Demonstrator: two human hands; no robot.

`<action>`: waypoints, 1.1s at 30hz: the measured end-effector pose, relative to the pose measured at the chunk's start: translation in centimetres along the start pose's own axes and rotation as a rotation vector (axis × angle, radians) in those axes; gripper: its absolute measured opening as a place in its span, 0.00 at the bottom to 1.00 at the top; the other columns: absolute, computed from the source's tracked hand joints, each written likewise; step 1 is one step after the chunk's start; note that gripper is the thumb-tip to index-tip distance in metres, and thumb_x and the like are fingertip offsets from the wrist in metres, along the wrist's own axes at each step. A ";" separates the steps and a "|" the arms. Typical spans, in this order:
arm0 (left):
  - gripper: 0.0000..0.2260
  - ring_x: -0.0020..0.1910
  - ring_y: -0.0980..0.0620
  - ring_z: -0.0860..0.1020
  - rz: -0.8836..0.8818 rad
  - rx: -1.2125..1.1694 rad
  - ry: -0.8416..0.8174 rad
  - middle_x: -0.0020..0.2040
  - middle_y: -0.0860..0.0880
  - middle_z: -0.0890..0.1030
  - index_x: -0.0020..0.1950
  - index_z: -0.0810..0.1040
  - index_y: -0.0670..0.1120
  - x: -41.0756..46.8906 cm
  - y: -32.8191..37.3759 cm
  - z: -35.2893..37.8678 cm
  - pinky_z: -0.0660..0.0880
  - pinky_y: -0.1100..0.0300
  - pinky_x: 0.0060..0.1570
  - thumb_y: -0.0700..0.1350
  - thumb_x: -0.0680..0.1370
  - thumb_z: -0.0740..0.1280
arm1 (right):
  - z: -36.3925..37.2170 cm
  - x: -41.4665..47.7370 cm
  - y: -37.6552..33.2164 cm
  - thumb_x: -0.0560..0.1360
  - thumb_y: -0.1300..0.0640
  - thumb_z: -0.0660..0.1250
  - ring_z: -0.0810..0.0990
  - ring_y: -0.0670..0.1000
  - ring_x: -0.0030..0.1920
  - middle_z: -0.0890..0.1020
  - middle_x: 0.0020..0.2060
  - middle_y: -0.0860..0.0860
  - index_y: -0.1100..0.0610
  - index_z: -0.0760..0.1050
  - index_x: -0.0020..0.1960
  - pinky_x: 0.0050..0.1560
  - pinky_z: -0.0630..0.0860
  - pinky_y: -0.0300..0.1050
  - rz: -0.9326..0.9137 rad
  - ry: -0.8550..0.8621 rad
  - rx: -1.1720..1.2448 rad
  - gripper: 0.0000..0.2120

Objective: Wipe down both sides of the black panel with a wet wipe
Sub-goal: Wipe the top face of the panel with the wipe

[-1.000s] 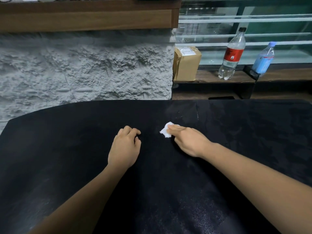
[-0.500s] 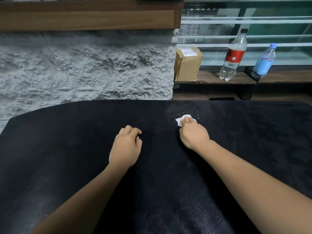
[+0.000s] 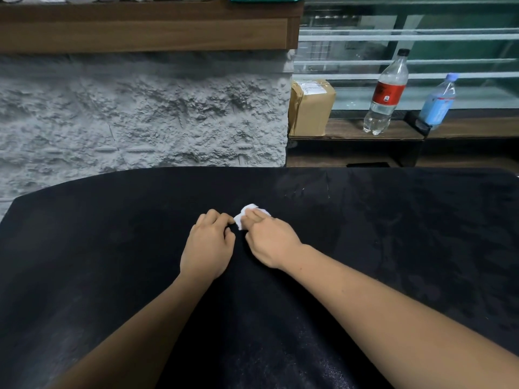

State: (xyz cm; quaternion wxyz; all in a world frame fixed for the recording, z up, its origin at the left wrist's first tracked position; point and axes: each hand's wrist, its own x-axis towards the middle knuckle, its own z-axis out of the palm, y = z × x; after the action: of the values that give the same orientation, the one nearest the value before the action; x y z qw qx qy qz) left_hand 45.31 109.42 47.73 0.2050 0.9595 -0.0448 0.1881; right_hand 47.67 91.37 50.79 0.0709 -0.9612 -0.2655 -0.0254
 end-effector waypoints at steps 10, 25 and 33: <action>0.10 0.53 0.56 0.72 -0.020 0.012 -0.006 0.54 0.59 0.73 0.62 0.79 0.54 0.0 0.0 0.1 0.76 0.54 0.56 0.47 0.82 0.64 | -1.7 0.0 5.2 0.81 0.58 0.54 0.74 0.50 0.68 0.73 0.68 0.44 0.52 0.72 0.66 0.60 0.76 0.53 -0.114 -0.044 0.034 0.16; 0.10 0.54 0.56 0.72 -0.019 0.003 -0.018 0.55 0.58 0.74 0.62 0.80 0.53 0.0 0.2 -0.2 0.76 0.54 0.57 0.47 0.83 0.63 | -2.9 -0.4 13.4 0.81 0.62 0.52 0.78 0.60 0.59 0.76 0.65 0.51 0.55 0.73 0.64 0.55 0.69 0.50 0.340 -0.019 -0.010 0.16; 0.10 0.53 0.57 0.72 -0.020 0.002 -0.012 0.55 0.58 0.73 0.62 0.80 0.53 0.0 0.2 -0.4 0.76 0.54 0.56 0.47 0.83 0.63 | -1.0 2.1 9.9 0.84 0.57 0.53 0.69 0.57 0.72 0.70 0.71 0.55 0.60 0.73 0.70 0.62 0.73 0.50 0.371 -0.022 -0.073 0.18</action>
State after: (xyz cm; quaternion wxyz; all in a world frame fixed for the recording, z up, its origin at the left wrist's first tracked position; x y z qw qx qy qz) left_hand 45.14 109.37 48.12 0.2056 0.9612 -0.0362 0.1803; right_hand 54.54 83.82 50.71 0.0366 -0.9958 -0.0832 -0.0109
